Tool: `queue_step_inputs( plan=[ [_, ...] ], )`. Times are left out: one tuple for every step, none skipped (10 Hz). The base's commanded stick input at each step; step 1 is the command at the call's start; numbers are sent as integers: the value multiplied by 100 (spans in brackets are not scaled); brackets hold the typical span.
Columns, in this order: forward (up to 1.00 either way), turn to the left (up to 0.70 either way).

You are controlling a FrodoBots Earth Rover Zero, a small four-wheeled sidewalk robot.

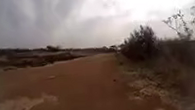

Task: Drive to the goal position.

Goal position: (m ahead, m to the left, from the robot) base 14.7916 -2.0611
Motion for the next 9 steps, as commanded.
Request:
queue_step_inputs(
  plan=[
    [50,0],
    [50,0],
    [50,0],
    [50,0],
    [50,0],
    [50,0],
    [50,0],
    [50,0],
    [50,0]
  ],
)
